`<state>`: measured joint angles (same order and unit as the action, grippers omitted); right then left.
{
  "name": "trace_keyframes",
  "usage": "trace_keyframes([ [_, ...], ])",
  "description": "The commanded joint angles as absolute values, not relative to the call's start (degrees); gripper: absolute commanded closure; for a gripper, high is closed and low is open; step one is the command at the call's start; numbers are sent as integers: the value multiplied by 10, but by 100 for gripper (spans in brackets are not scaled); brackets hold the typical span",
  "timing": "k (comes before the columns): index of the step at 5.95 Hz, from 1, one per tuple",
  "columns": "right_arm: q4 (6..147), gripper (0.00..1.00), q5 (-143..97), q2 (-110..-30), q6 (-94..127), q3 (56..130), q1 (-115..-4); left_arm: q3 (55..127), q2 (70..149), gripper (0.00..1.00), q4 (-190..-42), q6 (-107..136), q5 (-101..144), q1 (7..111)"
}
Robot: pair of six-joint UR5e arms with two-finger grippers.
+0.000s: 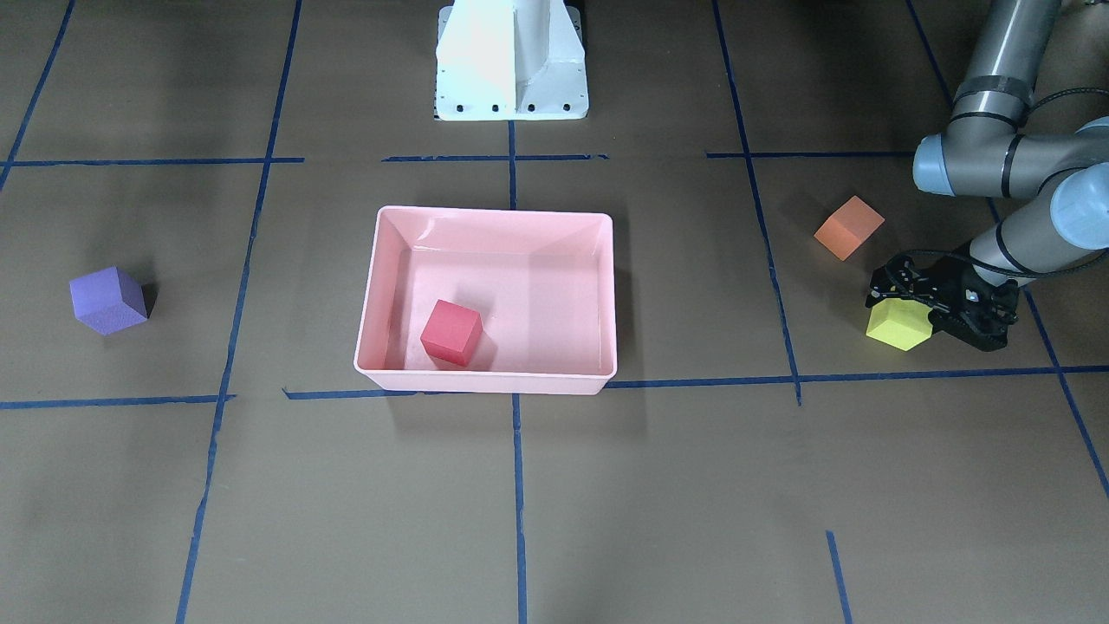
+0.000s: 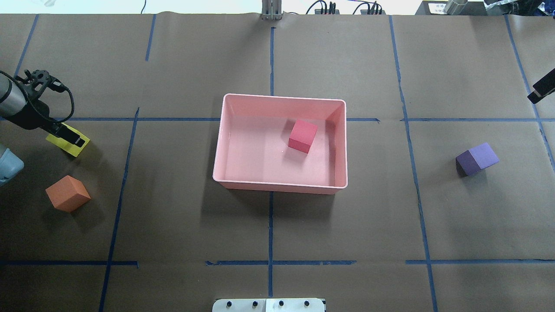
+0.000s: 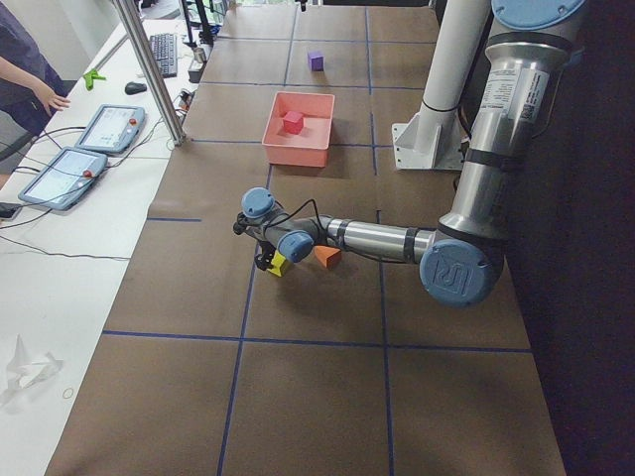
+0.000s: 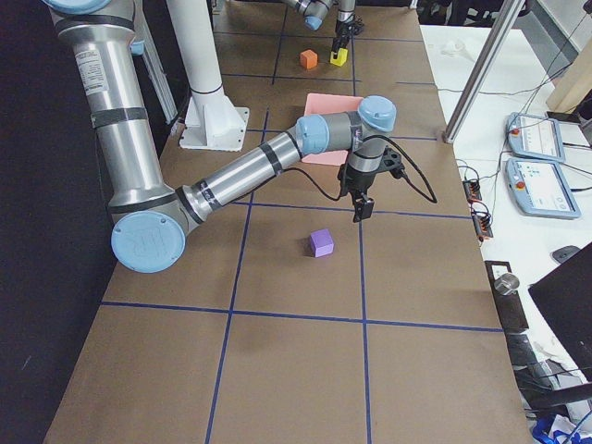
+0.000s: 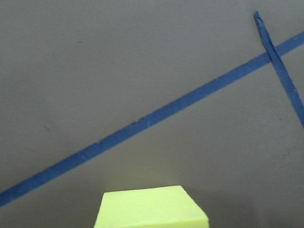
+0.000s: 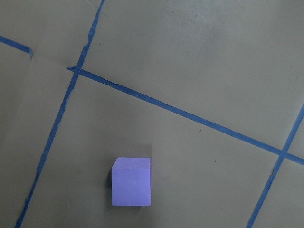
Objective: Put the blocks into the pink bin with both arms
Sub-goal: 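Grasp the yellow cube with the left gripper and lift it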
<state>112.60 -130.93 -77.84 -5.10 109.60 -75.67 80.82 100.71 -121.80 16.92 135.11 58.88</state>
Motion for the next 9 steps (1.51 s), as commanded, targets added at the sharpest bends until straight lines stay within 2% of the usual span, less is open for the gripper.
trace_keyframes([
  [1, 1125, 0, -1309, -780, -50, 1096, -757, 808, 1006, 0, -1217, 174, 1354, 583],
  [2, 1125, 0, -1309, -780, -47, 1096, -756, 808, 1006, 26, -1217, 174, 1354, 583],
  [3, 1124, 0, -1310, -780, -49, 1095, -757, 808, 1006, 40, -1216, 174, 1351, 583],
  [5, 1124, 0, -1309, -780, -53, 1092, -756, 812, 1007, 41, -1216, 173, 1350, 578],
  [7, 1124, 0, -1309, -787, -77, 1092, -757, 877, 1038, 43, -1175, 208, 1353, 579],
  [8, 1124, 0, -1309, -794, -88, 1092, -757, 906, 1077, 43, -1123, 246, 1352, 581],
  [9, 1117, 0, -1305, -809, -83, 1094, -757, 931, 1148, 43, -1047, 322, 1349, 580],
])
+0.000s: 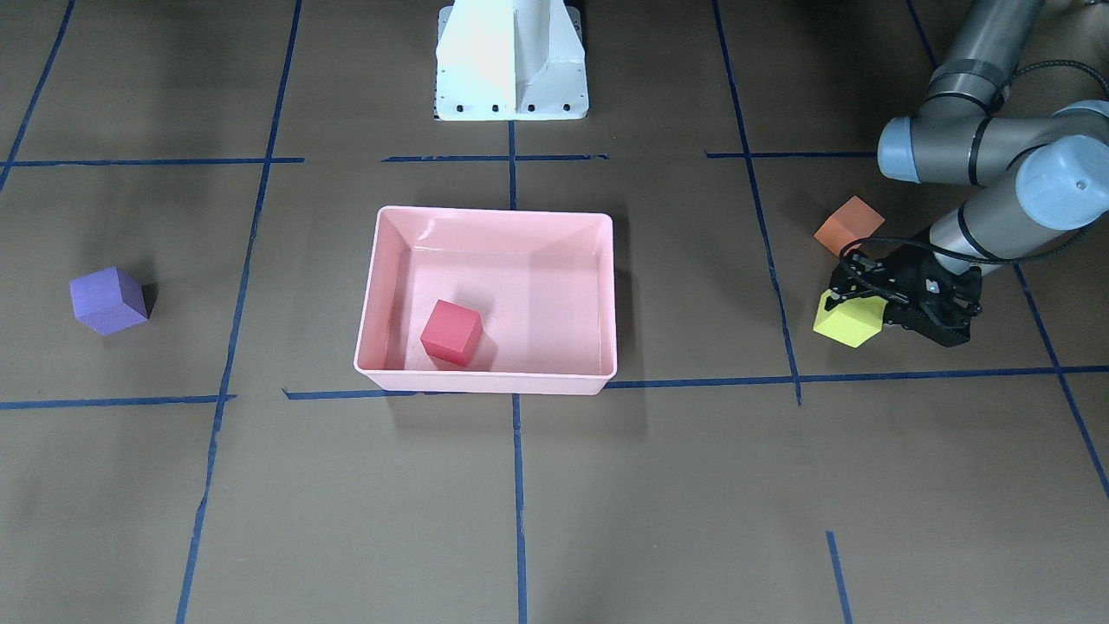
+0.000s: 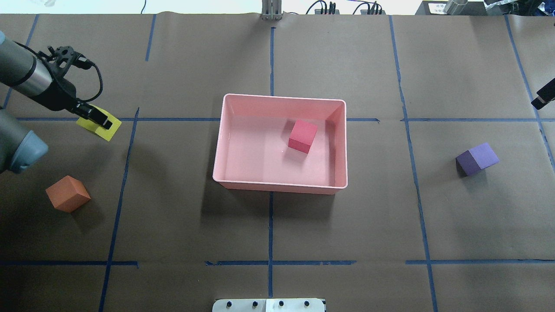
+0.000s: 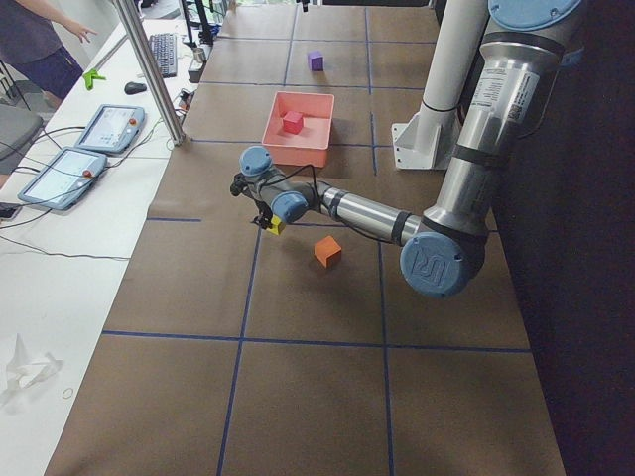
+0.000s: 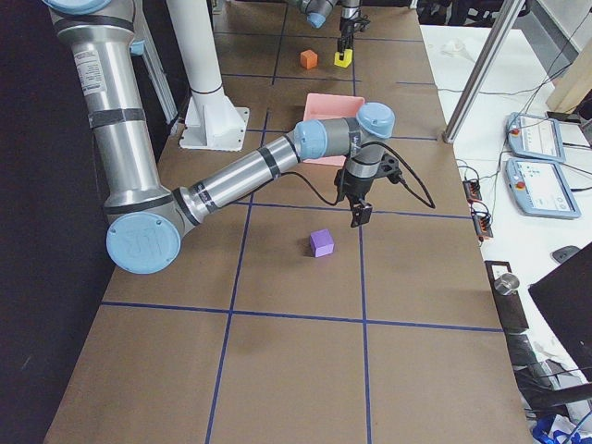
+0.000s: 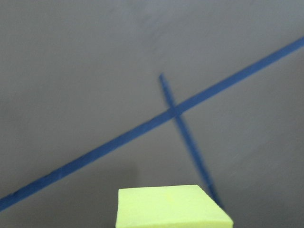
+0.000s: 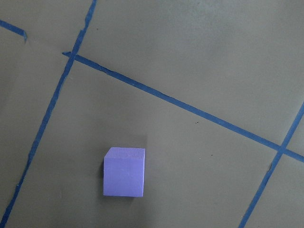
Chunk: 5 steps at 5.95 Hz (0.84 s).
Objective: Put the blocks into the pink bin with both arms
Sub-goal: 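Grasp the yellow cube with the left gripper and lift it, then carry the yellow cube into the bin while the right gripper reaches for purple cube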
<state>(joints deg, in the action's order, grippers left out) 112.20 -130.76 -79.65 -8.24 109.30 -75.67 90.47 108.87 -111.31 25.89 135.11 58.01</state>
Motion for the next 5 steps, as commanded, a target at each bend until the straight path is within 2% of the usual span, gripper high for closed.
trace_keyframes([
  [1, 1088, 0, -1306, -819, -77, 1089, -756, 942, 1217, 42, -995, 417, 1348, 574],
  [3, 1068, 0, -1310, -819, -41, 1087, -750, 940, 1354, 38, -928, 613, 1244, 453],
  [4, 1053, 0, -1310, -819, -11, 1085, -739, 934, 1400, 0, -885, 638, 1164, 388],
  [5, 1001, 0, -1309, -836, 26, 1085, -715, 939, 1397, 0, -885, 638, 1158, 384],
])
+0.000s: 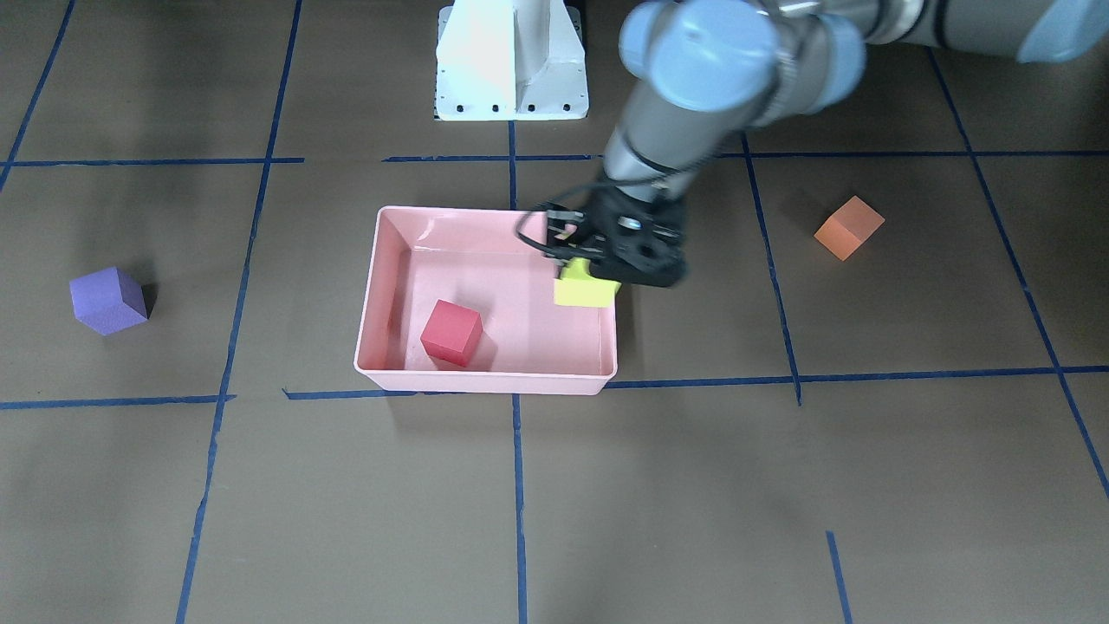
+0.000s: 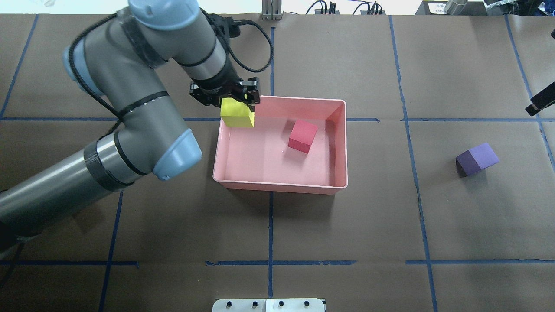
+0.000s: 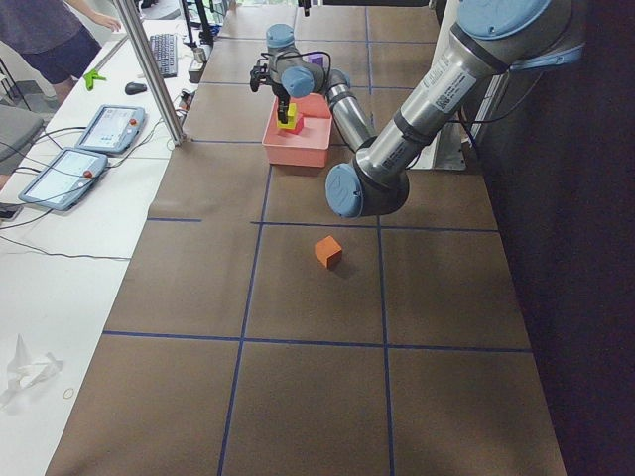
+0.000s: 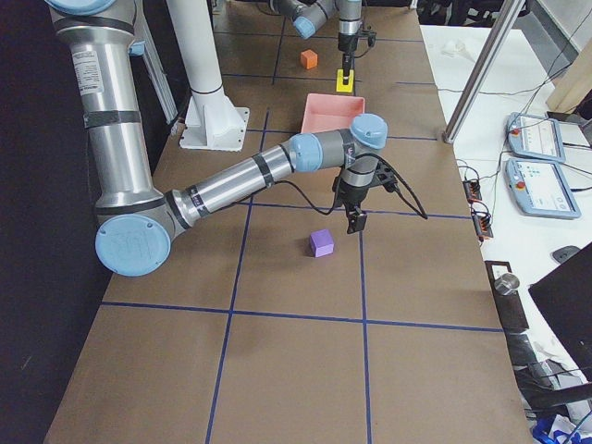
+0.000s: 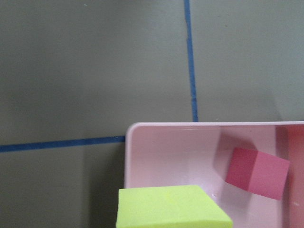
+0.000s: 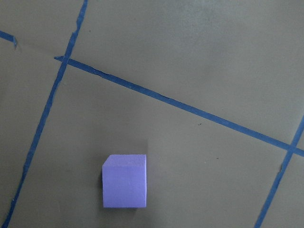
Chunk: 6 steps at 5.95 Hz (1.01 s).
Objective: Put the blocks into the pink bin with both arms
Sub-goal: 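Carry the yellow cube into the bin while the right gripper reaches for purple cube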
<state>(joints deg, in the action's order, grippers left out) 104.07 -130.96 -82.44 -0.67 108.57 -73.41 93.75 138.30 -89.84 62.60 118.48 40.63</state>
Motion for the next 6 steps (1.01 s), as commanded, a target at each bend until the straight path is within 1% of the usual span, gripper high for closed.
trace_keyframes([
  [1, 904, 0, -1304, -872, 90, 1082, -681, 938, 1396, 0, -887, 637, 1157, 384],
  [2, 799, 0, -1290, -899, 158, 1062, -645, 940, 1393, 0, -886, 637, 1157, 383],
  [3, 745, 0, -1266, -904, 193, 1034, -609, 942, 1386, 0, -890, 637, 1157, 383],
  [6, 740, 0, -1257, -903, 197, 992, -574, 942, 1386, 0, -890, 637, 1157, 383],
])
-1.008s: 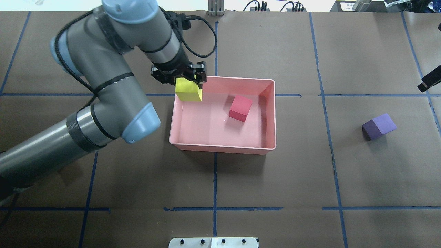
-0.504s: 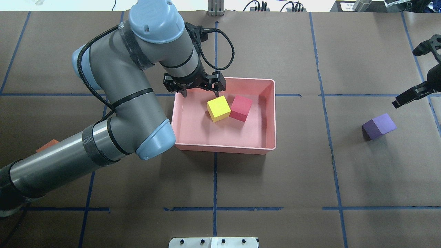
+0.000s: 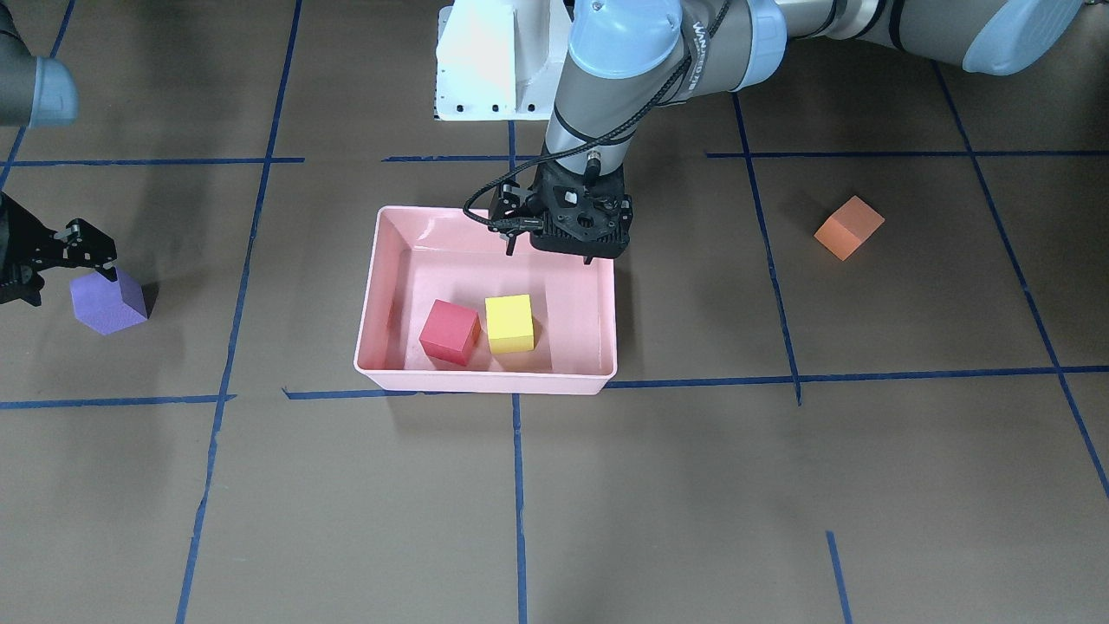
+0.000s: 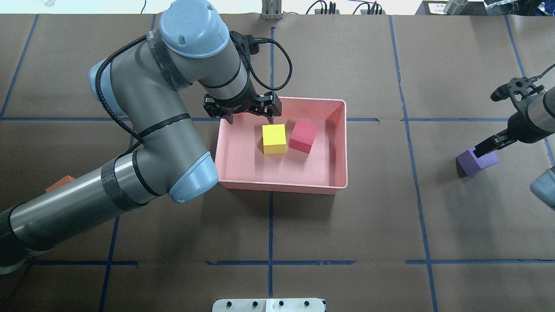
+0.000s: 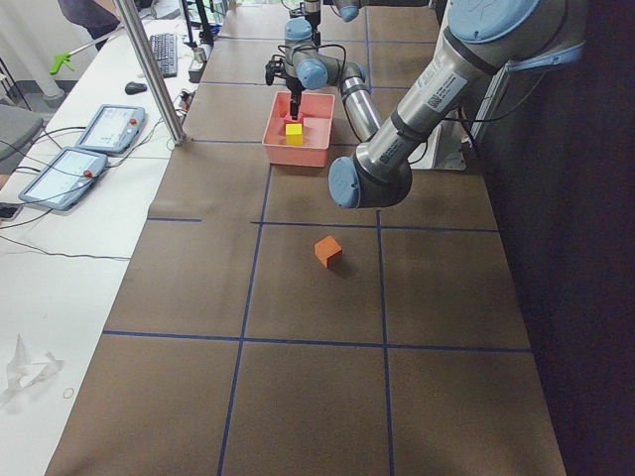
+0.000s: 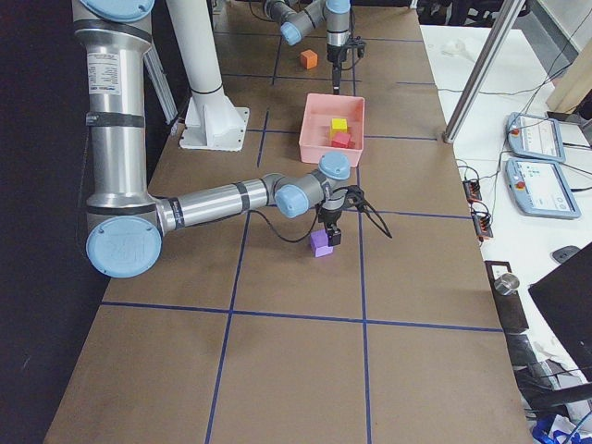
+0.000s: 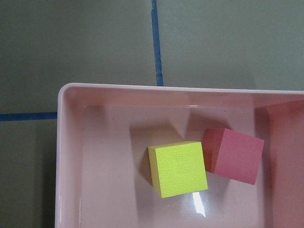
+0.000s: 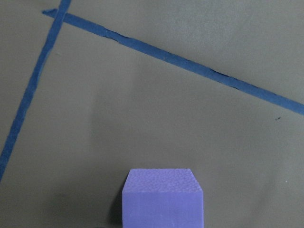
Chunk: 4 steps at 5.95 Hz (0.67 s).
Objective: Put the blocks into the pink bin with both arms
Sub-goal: 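Carry the yellow cube into the bin while the right gripper reaches for purple cube, then release the yellow cube with the left gripper while the right grasps the purple cube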
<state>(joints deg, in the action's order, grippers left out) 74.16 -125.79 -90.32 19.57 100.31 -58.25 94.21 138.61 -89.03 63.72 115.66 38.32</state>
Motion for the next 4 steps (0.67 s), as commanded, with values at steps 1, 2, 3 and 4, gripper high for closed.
trace_keyframes([
  [1, 739, 0, -1256, -902, 197, 976, -562, 943, 1386, 0, -890, 637, 1157, 383],
  [2, 739, 0, -1249, -899, 197, 963, -549, 943, 1385, 0, -890, 637, 1157, 383],
  [3, 739, 0, -1248, -897, 197, 955, -541, 943, 1385, 0, -890, 637, 1156, 383],
  [4, 740, 7, -1246, -891, 197, 954, -539, 943, 1385, 0, -890, 637, 1157, 383],
])
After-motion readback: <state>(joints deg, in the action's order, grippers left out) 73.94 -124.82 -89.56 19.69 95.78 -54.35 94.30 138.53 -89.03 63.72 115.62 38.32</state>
